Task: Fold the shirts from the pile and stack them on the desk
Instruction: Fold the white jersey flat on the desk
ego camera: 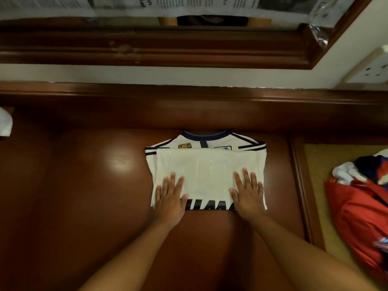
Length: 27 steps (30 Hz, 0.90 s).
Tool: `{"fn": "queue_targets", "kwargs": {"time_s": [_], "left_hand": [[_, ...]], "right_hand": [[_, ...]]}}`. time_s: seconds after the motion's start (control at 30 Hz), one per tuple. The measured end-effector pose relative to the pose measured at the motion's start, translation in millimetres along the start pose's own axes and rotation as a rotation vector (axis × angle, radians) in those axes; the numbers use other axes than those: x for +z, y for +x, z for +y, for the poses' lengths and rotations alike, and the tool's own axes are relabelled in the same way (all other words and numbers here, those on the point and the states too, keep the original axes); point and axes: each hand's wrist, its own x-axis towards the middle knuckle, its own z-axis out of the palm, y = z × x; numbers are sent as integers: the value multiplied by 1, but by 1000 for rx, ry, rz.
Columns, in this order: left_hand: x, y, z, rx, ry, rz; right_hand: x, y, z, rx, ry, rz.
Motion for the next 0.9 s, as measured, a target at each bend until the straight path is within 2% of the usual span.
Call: {"fn": "queue_targets", "kwargs": {"time_s": [0.23, 0.57, 0.77, 0.9], "left_hand": [[15, -53, -11, 35, 18, -56], [38, -131, -17, -29, 2, -80], [5, -114, -11, -54, -36, 34], [-17, -84, -5, 1, -10, 75]], "right_hand": [[22, -52, 2, -15, 24, -34], [41, -121, -4, -45, 8, -52], [18, -106, -2, -49, 23, 80], [-5, -79, -9, -56, 3, 109]]}}
